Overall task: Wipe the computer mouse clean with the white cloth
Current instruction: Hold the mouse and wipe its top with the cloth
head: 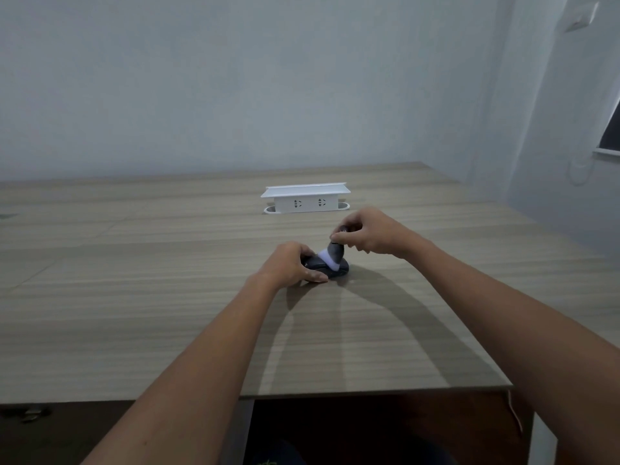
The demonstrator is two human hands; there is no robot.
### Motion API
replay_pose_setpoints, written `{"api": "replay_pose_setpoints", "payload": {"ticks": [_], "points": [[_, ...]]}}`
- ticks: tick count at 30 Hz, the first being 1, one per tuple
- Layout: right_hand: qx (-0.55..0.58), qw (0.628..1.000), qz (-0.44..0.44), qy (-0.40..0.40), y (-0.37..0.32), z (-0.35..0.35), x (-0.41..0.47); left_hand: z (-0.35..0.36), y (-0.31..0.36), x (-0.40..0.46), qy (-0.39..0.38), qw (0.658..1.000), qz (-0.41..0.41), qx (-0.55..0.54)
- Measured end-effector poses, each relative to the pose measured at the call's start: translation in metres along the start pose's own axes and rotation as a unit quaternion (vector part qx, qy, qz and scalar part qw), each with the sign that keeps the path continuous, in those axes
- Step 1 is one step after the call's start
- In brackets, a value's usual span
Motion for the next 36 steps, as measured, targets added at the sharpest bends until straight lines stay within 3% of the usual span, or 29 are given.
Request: {"api": "replay_pose_setpoints", "payload": {"ticks": [3,5,9,13,18,22,26,31,36], "points": [[-0.139,0.99,-0.007,0.003,0.002,-0.003,0.002,0.001,0.002,-0.001,0.006,1.0,0.0,0.0],[-0.167,0.986,-0.011,0.007,0.004,-0.003,0.002,0.002,0.002,-0.001,0.007,1.0,-0.001,0.004],[-0.02,0.999,0.0,0.037,0.007,-0.003,-0.006,0.004,-0.001,0.0,0.0,1.0,-0.005,-0.001],[-0.147,0.989,0.01,0.025,0.017,-0.008,-0.009,0.003,0.0,0.0,0.001,1.0,-0.003,-0.001],[0.026,0.998,0.005,0.055,0.01,-0.008,-0.011,0.004,-0.001,0.0,0.002,1.0,-0.003,-0.001],[-0.109,0.993,0.012,0.032,0.013,-0.008,-0.006,0.004,0.001,-0.001,0.007,1.0,-0.001,-0.001],[0.021,0.999,0.017,0.046,0.014,-0.01,-0.01,0.004,0.0,-0.001,0.004,1.0,0.0,-0.005],[-0.064,0.996,0.036,0.046,0.024,-0.015,-0.011,0.003,0.002,-0.002,0.012,1.0,0.001,-0.01],[0.064,0.996,0.034,0.043,0.019,-0.012,-0.017,0.003,0.001,-0.003,0.008,1.0,-0.004,-0.006]]}}
Point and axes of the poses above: each hand's wrist, its own x-axis towards the middle knuckle, its own z-axis out of the palm, y = z × x, the point moved 1 cm from there along x, towards the middle knuckle, and after that the axes turned 10 degrees about x, right-handed, at the moved point
